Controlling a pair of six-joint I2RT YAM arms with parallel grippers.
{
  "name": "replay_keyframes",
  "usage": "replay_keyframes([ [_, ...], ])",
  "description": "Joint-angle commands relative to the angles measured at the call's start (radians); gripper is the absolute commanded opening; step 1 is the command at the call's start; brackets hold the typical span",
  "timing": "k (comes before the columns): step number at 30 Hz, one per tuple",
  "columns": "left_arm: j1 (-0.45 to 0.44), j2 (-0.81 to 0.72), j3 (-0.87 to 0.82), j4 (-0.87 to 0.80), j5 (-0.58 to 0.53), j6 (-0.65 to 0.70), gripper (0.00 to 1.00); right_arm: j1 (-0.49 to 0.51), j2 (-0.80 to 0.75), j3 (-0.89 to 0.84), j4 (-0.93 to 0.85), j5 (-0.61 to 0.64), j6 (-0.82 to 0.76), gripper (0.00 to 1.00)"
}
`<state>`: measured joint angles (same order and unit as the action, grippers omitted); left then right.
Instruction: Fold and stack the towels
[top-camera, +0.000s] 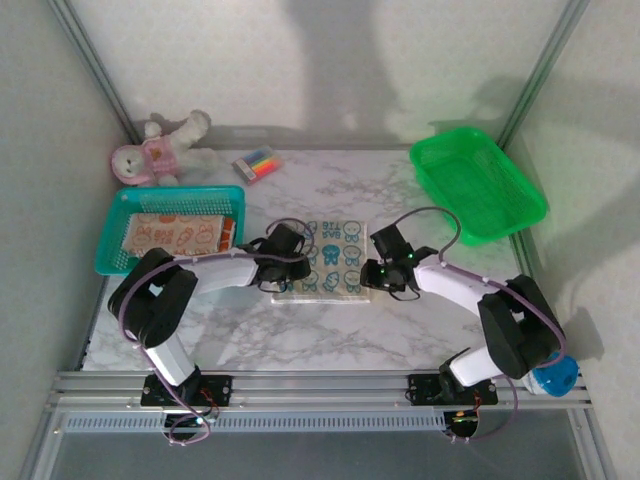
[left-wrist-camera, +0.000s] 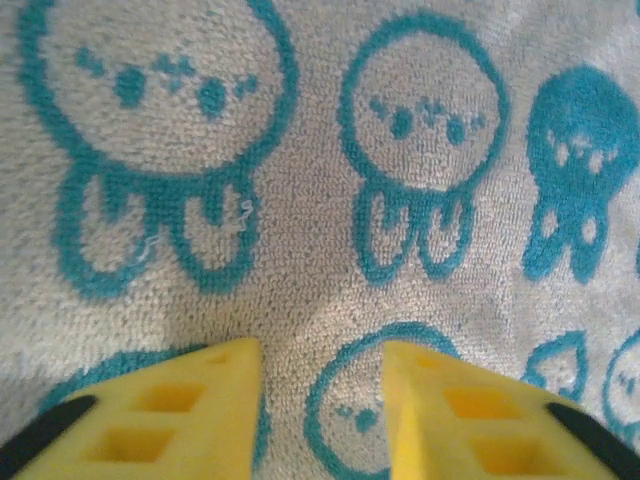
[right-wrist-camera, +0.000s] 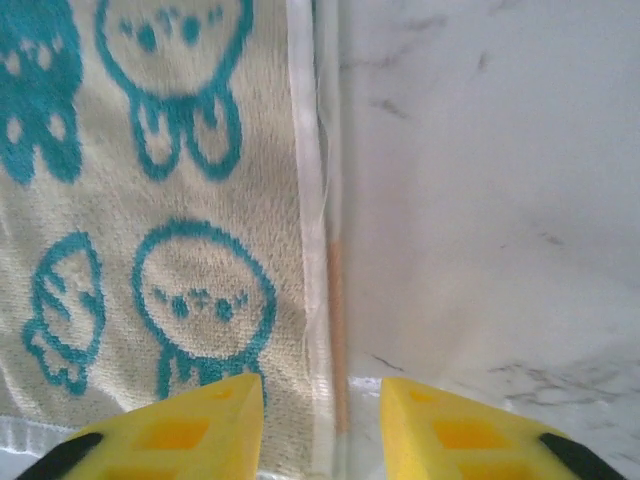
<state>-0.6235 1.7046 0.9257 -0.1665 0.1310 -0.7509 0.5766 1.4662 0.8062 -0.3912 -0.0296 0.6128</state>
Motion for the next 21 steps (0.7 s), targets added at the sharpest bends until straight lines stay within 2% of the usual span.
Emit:
replay_keyframes([
  [1,0.060,-0.002,0.172,-0.213,-0.063,-0.010,0.39,-0.021,0.013,0.198,-0.191,0.110,-0.016,0.40],
  [4,0.143,0.015,0.285,-0.289,-0.023,-0.067,0.39,-0.054,0.103,0.381,-0.313,0.103,-0.003,0.40],
  [10,0.275,0.101,0.438,-0.323,0.093,-0.247,0.30,-0.122,0.296,0.662,-0.425,0.049,0.117,0.37],
  [15,0.301,0.225,0.590,-0.399,0.107,-0.345,0.23,-0.170,0.452,0.836,-0.465,-0.059,0.231,0.34],
  [21,0.325,0.302,0.577,-0.339,0.179,-0.501,0.22,-0.203,0.564,0.924,-0.475,-0.119,0.361,0.29],
])
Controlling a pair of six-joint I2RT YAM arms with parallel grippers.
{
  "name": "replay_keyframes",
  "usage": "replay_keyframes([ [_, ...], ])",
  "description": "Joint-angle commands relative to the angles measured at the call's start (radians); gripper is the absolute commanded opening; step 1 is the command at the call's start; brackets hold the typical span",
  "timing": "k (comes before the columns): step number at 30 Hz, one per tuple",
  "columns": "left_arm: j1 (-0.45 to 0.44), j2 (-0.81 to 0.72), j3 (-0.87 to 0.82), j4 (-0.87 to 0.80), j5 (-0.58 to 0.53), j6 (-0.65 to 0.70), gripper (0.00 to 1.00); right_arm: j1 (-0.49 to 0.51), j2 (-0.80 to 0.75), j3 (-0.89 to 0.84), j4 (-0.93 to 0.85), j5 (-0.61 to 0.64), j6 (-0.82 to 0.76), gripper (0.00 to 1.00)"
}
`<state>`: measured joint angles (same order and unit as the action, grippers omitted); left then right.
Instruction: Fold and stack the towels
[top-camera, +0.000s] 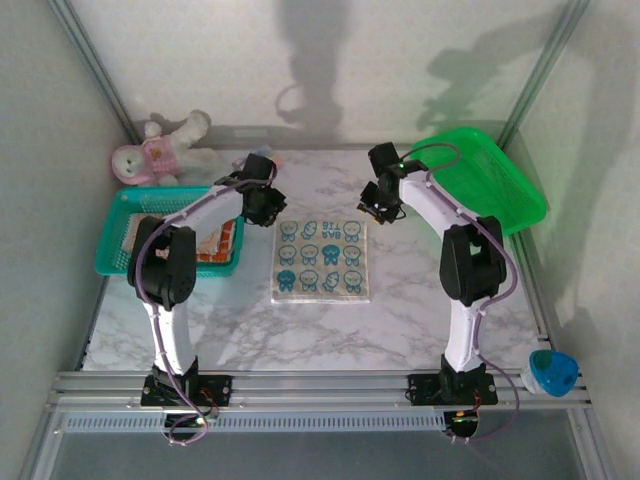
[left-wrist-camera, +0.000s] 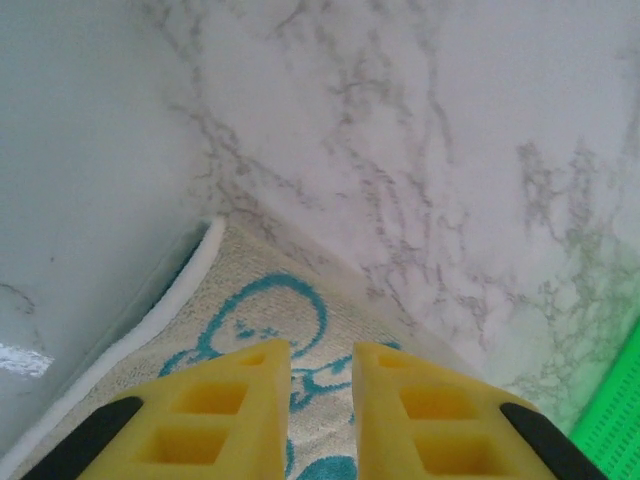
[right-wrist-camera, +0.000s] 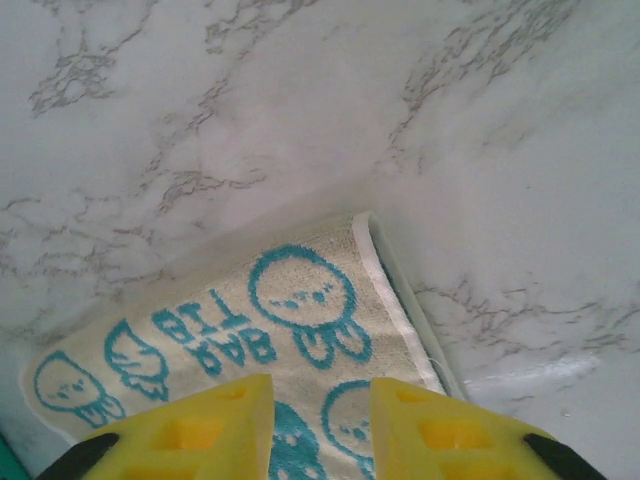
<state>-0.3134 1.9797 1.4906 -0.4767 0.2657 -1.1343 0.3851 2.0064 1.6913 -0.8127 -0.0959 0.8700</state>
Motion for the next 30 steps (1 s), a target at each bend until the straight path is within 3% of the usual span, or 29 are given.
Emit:
replay_keyframes([
  [1,0.016,0.031,0.011,-0.025,0.044,-0.137,0.23,-0.015,0.026,0.033,-0.040,-0.063,0.127,0.29],
  [10,0.028,0.086,0.069,-0.040,0.060,-0.210,0.25,-0.035,0.106,0.045,0.032,-0.163,0.254,0.29],
  [18,0.019,0.078,0.076,-0.087,0.006,-0.203,0.25,-0.040,0.143,0.048,0.047,-0.169,0.242,0.29],
  [22,-0.009,0.073,0.130,-0.145,-0.077,-0.201,0.26,-0.041,0.148,0.052,0.065,-0.171,0.224,0.30],
  [30,-0.083,0.120,0.191,-0.183,-0.124,-0.197,0.23,-0.031,0.170,0.057,0.086,-0.209,0.157,0.29],
])
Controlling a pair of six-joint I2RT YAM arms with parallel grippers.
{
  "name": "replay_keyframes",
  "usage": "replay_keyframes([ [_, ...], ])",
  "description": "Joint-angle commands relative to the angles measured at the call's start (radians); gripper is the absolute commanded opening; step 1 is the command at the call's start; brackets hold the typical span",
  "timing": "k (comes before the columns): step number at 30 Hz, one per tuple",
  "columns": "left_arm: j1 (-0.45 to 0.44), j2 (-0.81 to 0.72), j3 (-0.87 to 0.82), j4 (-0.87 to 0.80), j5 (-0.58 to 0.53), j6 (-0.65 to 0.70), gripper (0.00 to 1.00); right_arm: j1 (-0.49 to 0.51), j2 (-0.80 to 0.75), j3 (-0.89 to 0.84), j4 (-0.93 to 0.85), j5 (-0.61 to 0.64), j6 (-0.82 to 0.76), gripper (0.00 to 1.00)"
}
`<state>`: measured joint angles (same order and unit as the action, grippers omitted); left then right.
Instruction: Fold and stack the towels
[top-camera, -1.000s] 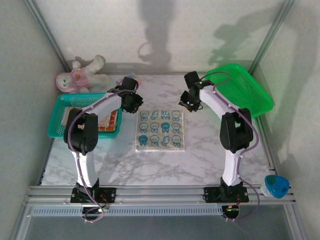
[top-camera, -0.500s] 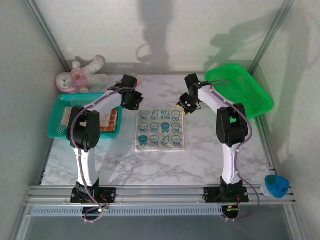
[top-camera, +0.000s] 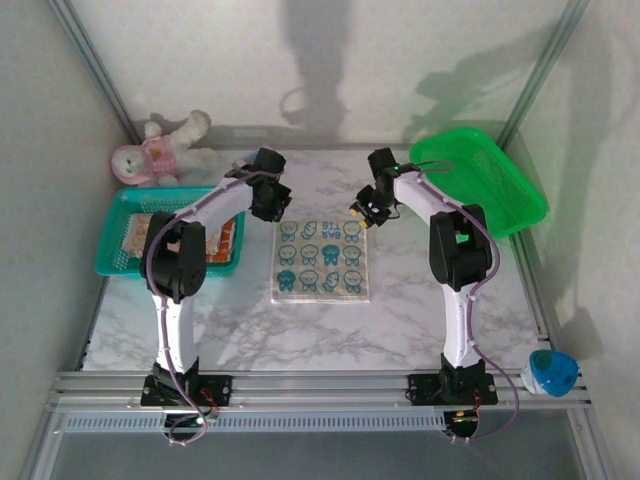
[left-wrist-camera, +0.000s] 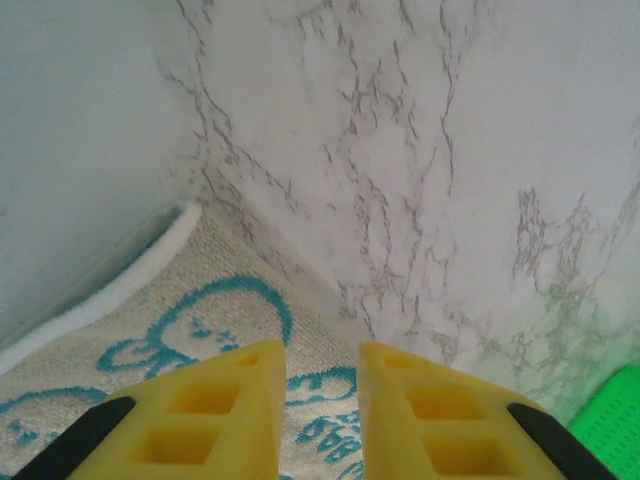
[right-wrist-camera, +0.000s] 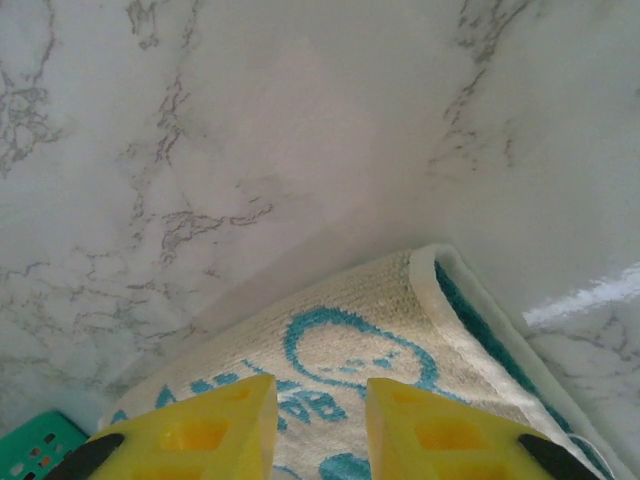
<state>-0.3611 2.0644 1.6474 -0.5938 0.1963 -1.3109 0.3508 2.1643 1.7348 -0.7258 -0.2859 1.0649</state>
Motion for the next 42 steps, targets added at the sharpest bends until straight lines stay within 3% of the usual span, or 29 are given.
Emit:
replay_keyframes([
  [1,-0.044,0.044,0.035,-0.065,-0.057,-0.022,0.23,0.005,0.013,0.012,-0.006,-0.020,-0.049,0.29],
  [27,-0.188,0.060,-0.138,0.160,0.015,-0.149,0.21,-0.078,-0.062,-0.158,-0.039,0.091,-0.264,0.28],
  [35,-0.136,0.032,-0.052,0.070,-0.029,-0.136,0.24,-0.077,-0.122,-0.116,-0.042,0.059,-0.209,0.28],
  [42,-0.099,0.062,-0.001,0.027,-0.024,-0.158,0.25,-0.079,-0.047,-0.015,-0.074,0.039,-0.132,0.29],
])
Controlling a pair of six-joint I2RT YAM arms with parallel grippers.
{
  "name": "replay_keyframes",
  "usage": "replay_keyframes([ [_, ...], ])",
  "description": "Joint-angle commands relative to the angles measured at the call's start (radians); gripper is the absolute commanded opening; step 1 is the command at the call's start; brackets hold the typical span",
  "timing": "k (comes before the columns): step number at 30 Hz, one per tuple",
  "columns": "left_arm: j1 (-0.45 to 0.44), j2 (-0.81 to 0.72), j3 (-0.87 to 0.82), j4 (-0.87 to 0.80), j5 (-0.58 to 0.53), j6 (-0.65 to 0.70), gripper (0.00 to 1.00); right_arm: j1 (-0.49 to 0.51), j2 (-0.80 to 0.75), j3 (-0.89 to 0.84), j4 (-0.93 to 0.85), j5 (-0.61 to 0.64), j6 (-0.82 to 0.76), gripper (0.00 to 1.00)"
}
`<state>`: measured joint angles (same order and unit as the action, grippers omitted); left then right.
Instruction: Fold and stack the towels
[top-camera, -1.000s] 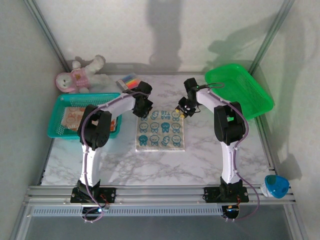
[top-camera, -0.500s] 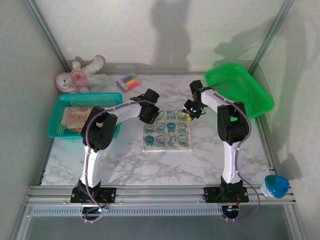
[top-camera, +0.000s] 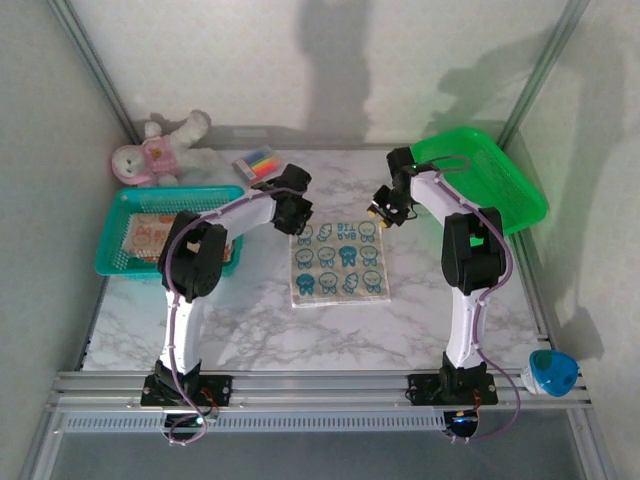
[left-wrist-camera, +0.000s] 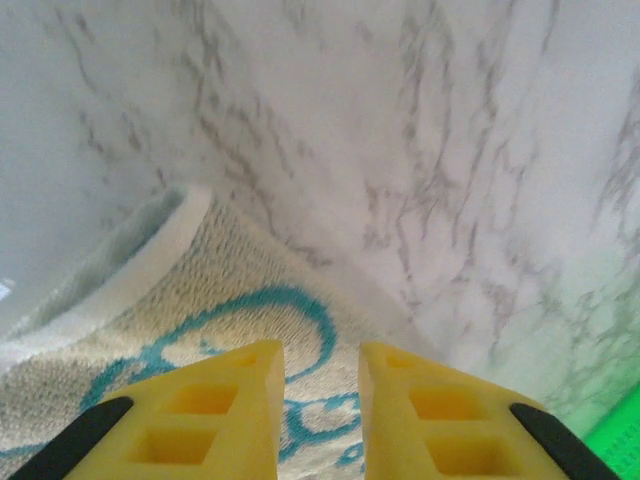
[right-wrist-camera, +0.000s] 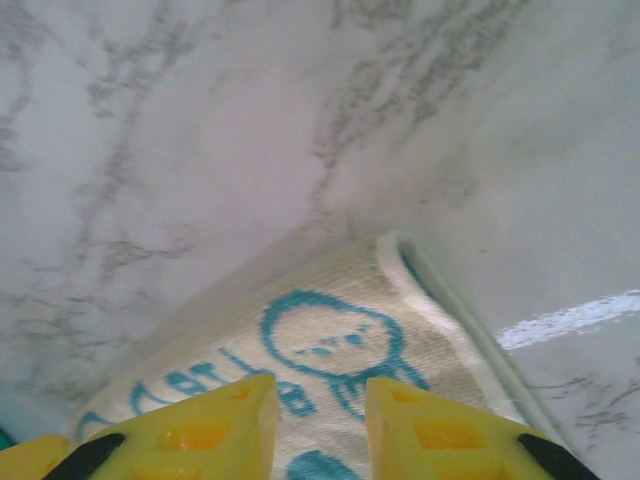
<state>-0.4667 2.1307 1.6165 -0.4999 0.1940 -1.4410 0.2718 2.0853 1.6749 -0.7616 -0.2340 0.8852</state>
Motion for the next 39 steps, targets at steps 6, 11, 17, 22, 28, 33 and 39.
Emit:
replay_keyframes([
  [6,0.016,0.029,0.054,-0.073,-0.027,-0.032,0.27,0.001,0.089,0.080,-0.034,-0.024,0.071,0.29],
  [11,0.017,0.068,0.093,-0.094,-0.034,-0.025,0.30,0.000,0.127,0.104,-0.039,-0.025,0.074,0.29],
  [17,0.027,0.093,0.105,-0.127,-0.047,-0.008,0.32,0.002,0.165,0.127,-0.048,-0.039,0.078,0.30],
  [22,0.031,0.089,0.090,-0.135,-0.048,-0.003,0.34,0.001,0.166,0.116,-0.049,-0.043,0.080,0.30],
  [28,0.042,0.081,0.098,-0.145,-0.053,0.008,0.34,0.001,0.159,0.135,-0.063,-0.043,0.082,0.30],
  [33,0.045,0.084,0.071,-0.134,-0.042,0.008,0.35,0.000,0.163,0.127,-0.076,-0.044,0.086,0.31],
  [39,0.044,0.102,0.050,-0.110,-0.028,0.007,0.33,0.000,0.197,0.109,-0.061,-0.064,0.097,0.31],
])
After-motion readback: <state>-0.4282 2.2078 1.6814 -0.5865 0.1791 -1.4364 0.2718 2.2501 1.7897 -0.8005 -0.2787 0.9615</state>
